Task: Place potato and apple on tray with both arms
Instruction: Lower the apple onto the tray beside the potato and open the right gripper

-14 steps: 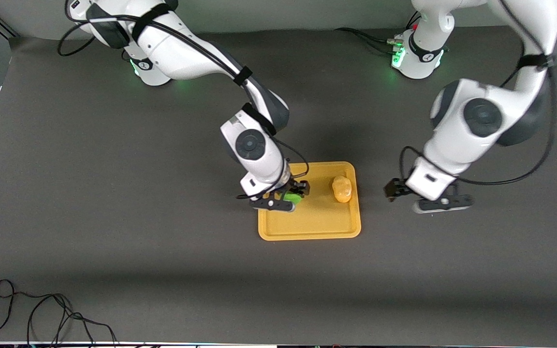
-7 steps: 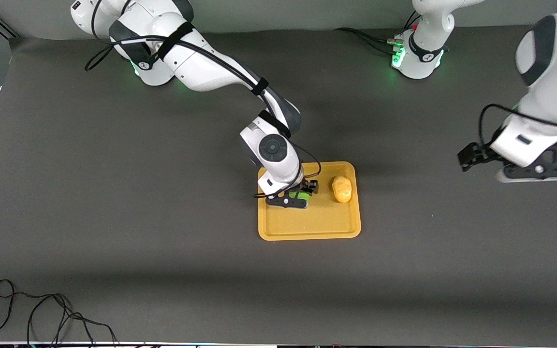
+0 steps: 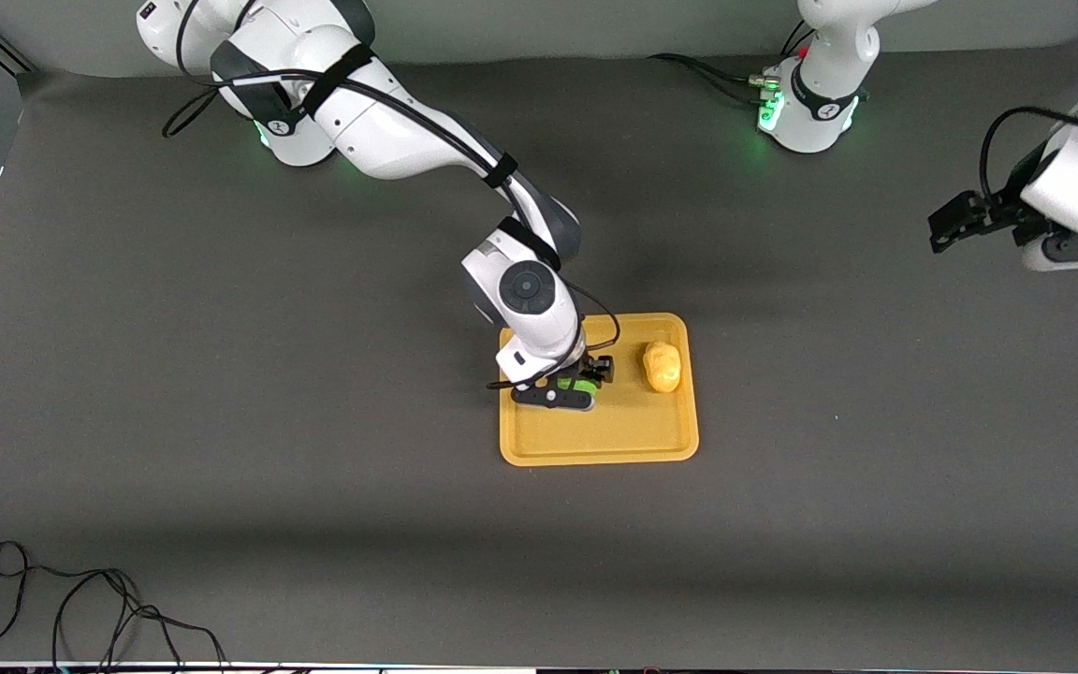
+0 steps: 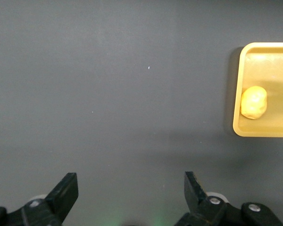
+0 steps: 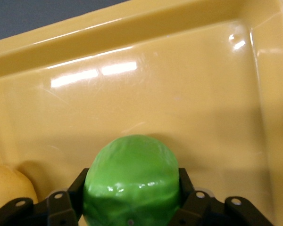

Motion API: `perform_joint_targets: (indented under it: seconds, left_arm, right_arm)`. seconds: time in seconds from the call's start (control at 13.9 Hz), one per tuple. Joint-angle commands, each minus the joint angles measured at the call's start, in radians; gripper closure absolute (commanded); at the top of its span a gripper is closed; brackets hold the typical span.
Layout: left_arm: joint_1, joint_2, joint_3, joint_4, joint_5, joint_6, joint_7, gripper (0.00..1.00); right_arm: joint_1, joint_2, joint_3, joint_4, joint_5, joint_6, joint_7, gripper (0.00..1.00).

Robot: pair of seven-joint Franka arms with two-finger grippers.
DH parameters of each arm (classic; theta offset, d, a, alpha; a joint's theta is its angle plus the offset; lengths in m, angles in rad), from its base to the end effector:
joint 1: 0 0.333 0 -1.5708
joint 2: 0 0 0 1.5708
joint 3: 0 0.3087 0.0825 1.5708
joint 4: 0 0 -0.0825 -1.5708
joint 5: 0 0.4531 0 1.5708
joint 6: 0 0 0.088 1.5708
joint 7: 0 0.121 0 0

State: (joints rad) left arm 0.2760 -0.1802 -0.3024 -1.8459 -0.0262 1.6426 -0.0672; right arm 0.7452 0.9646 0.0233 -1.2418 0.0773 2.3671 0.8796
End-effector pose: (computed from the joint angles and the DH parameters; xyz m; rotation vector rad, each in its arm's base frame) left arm 0.5713 -0.0277 0.5627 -3.1117 -0.0755 0.0464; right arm 0.5919 0.5684 0.1333 -2.9594 0.2575 -0.0787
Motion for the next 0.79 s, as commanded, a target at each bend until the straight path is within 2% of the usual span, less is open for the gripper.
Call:
perform_joint_targets:
  seconds: [0.0, 0.07, 0.14, 0.36, 0.5, 0.72]
  left_arm:
    - [0.000, -0.013, 0.011, -0.016, -0.023, 0.000, 0.044, 0.00]
    - [0.000, -0.015, 0.013, -0.016, -0.023, -0.004, 0.043, 0.00]
    - [0.000, -0.016, 0.013, -0.015, -0.023, -0.015, 0.043, 0.00]
    - [-0.001, -0.021, 0.013, -0.012, -0.023, -0.015, 0.043, 0.00]
    - [-0.003, -0.019, 0.013, 0.002, -0.023, -0.006, 0.043, 0.00]
    - [-0.003, -0.019, 0.011, 0.008, -0.021, -0.013, 0.046, 0.00]
  right_arm:
    - [0.005, 0.014, -0.002, 0.028, -0.019, -0.008, 0.036, 0.26]
    - [0.005, 0.014, -0.002, 0.028, -0.018, -0.008, 0.036, 0.05]
    - [0.005, 0.014, -0.003, 0.030, -0.019, -0.008, 0.036, 0.01]
    - [0.002, -0.009, -0.009, 0.025, -0.021, -0.009, 0.032, 0.00]
    - [-0.003, -0.058, -0.026, 0.022, -0.019, -0.079, 0.024, 0.00]
    - [-0.068, -0.218, -0.026, -0.052, -0.019, -0.202, 0.024, 0.00]
